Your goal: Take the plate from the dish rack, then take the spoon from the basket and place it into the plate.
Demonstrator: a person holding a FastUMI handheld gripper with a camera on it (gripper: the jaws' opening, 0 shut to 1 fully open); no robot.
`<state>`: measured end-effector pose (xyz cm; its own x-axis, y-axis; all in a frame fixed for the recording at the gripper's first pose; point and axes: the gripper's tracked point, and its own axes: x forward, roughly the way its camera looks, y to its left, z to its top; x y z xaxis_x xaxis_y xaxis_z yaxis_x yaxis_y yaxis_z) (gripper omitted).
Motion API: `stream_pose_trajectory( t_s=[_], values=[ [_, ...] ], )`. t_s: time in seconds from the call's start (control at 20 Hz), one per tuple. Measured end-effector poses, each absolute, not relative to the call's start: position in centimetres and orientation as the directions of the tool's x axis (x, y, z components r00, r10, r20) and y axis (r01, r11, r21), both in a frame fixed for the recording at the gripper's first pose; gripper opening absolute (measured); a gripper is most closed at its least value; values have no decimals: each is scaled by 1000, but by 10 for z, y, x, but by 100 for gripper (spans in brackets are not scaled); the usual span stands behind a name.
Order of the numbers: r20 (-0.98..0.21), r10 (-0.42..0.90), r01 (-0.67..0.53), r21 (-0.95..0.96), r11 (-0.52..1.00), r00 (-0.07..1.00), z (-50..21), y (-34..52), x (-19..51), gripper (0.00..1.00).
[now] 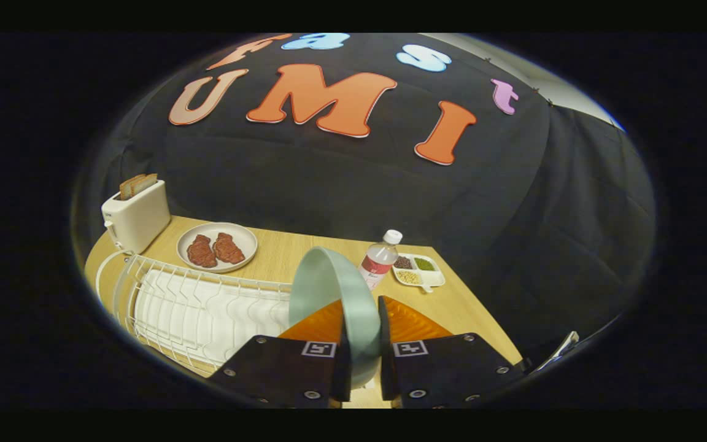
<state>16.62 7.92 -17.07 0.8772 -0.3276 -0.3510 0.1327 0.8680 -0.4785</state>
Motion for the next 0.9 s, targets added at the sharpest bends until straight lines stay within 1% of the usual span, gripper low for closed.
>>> stream_pose_trajectory(
  t_s=[0.45,0.9],
  values=[
    [-375,-331,180,-383,906,866,-149,73,128,19],
    [-392,-315,201,-305,931,865,-145,71,55,19]
  ],
)
